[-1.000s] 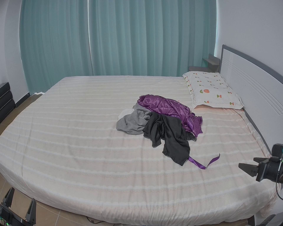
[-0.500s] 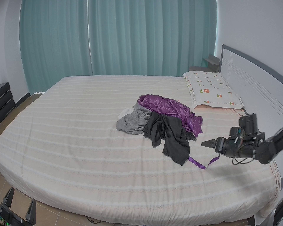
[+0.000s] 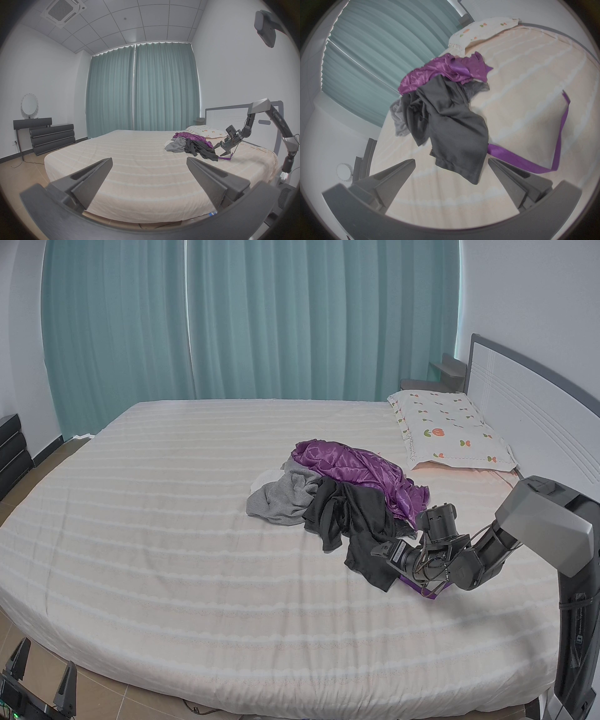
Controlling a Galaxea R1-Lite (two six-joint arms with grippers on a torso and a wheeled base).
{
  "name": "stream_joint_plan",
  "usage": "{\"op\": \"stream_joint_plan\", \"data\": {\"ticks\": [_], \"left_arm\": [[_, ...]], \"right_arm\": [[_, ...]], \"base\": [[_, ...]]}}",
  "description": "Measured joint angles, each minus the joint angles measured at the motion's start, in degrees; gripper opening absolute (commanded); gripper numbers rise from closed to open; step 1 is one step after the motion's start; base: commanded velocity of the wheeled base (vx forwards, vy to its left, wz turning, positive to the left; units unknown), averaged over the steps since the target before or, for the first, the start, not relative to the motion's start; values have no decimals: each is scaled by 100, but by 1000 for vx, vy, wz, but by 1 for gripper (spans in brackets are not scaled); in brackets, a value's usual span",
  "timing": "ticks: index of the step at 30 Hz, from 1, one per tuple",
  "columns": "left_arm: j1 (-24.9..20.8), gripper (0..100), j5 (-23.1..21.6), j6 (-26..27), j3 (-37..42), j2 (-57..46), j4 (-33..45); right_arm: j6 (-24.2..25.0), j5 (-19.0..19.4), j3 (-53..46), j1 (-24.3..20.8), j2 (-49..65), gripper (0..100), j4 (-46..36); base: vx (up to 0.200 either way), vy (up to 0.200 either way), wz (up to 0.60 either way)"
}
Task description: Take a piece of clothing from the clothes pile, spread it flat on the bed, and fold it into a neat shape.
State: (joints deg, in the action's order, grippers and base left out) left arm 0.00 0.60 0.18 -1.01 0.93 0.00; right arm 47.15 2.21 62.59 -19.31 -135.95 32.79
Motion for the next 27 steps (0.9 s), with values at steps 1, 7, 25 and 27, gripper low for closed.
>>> {"op": "stream_joint_plan", "data": {"ticks": [1,7,25,27], "left_arm": [[0,100,0,0,0,0,0],[0,100,0,0,0,0,0],[0,100,-2,0,0,0,0],[0,100,0,0,0,0,0]], "right_arm": [[2,-2,39,-6,-62,100,-20],[20,46,307,18,-402,100,-182],[33,428,1162,52,-798,100,-740],[30,460,1247,43,-842,100,-792]], "base": [[0,0,0],[0,0,0],[0,0,0],[0,0,0]]}}
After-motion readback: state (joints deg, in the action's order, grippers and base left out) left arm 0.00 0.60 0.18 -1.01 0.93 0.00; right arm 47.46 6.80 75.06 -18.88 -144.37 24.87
